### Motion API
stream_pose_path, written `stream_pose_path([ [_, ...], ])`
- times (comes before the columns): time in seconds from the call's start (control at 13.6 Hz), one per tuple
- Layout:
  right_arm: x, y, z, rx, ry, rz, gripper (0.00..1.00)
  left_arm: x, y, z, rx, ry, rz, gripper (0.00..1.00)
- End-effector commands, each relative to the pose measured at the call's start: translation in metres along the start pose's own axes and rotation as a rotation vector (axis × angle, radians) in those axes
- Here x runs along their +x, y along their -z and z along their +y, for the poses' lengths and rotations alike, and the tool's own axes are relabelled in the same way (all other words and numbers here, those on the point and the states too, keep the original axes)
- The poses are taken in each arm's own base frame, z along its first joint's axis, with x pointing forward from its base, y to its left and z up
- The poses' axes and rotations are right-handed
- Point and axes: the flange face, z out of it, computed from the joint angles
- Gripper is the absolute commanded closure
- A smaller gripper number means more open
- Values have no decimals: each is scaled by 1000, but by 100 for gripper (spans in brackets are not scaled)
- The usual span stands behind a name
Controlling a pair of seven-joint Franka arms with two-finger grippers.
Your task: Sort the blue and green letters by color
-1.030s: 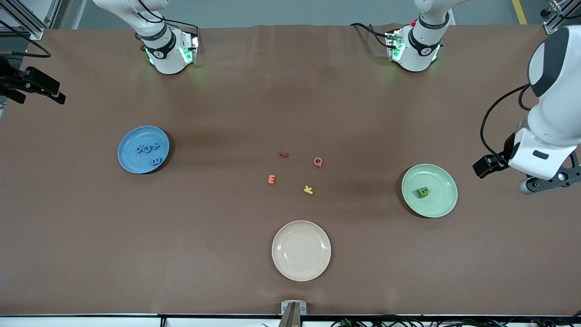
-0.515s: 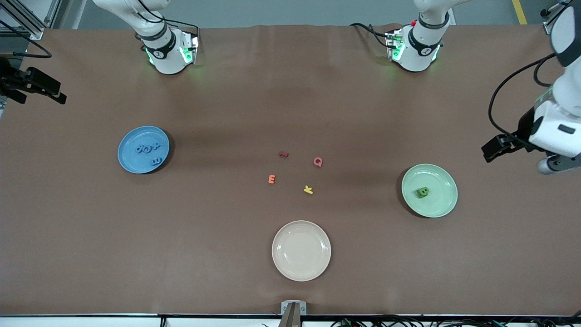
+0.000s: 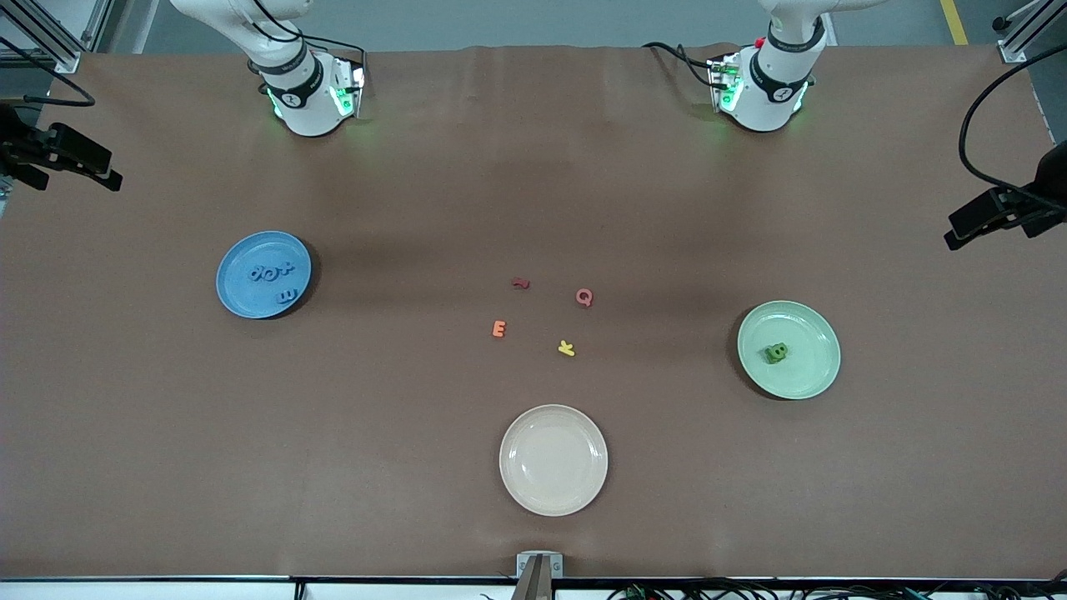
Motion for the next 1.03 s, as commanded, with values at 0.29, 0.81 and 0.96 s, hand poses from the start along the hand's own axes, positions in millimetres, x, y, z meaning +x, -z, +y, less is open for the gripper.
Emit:
stream_pose_path([
  [0.29,-8,4,2,16,8,8,0,-24,2,-20,-43,-10,-24,0],
  [0.81,-8,3,3,16,6,7,0,-32,-3,-23,-50,-16,-36,0],
  [0.96,-8,4,2,16,8,8,0,-32,-3,-19,-50,-23,-36,0],
])
